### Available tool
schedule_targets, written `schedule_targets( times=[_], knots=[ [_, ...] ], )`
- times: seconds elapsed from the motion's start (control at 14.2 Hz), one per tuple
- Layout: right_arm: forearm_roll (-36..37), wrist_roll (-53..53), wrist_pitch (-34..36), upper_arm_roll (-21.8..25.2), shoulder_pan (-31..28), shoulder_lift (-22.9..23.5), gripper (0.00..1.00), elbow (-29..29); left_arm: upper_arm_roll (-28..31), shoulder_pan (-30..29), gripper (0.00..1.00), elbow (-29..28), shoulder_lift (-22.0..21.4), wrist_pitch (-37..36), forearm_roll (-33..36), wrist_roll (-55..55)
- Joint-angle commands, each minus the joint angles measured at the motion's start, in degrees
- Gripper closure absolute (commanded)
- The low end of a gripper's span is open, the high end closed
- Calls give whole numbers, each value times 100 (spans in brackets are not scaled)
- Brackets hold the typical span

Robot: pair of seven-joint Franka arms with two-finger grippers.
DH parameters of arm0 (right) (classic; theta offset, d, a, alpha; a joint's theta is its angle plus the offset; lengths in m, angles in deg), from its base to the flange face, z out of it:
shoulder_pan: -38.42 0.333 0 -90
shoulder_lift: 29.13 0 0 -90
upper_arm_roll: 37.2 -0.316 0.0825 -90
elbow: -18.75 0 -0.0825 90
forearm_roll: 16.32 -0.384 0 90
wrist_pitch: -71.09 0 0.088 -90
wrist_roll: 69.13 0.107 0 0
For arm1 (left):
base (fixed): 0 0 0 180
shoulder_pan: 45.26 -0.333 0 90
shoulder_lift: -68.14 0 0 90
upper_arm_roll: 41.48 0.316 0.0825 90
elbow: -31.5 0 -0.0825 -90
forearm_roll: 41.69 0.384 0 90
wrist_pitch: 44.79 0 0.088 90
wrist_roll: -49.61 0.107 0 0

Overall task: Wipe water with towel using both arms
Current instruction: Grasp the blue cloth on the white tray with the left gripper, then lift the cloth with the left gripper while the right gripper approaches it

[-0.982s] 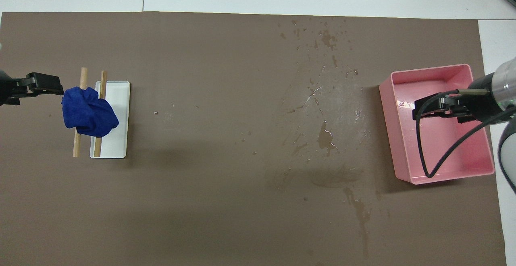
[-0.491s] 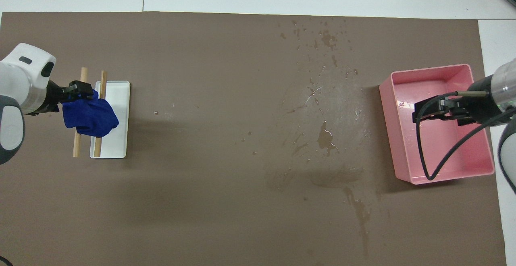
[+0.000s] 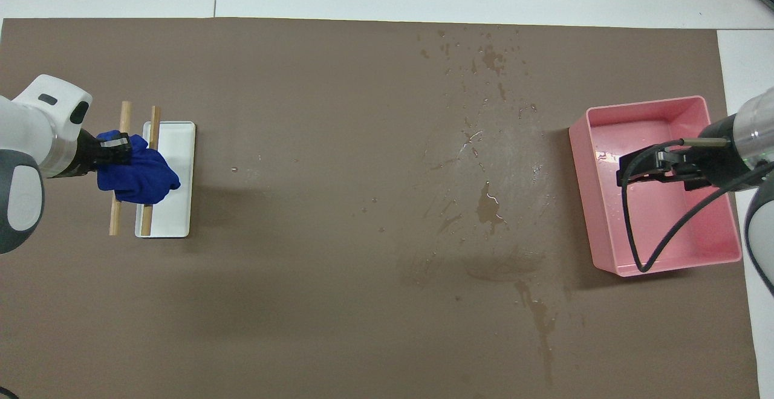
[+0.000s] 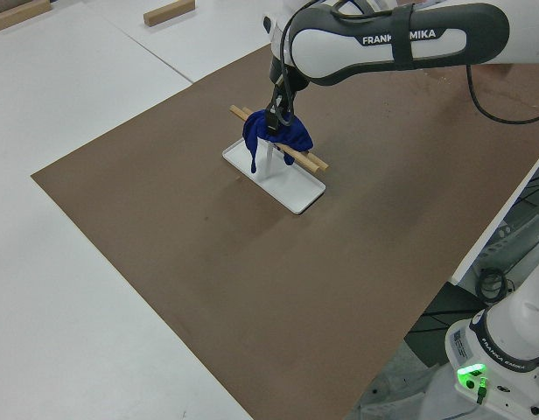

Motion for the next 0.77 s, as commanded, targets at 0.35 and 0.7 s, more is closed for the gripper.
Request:
schedule_targets(
  times=[0.35,0.7],
  knots=[
    [-967,1805,-30,-36,194,-73,0,-85,-87,150,100,1450,63,-1644,-1386,-1881],
    [-2460,3992,-1117,-36,466,-274,0,-655,-684,449,100,1415,-26,-1530,-2572,-5633]
  ],
)
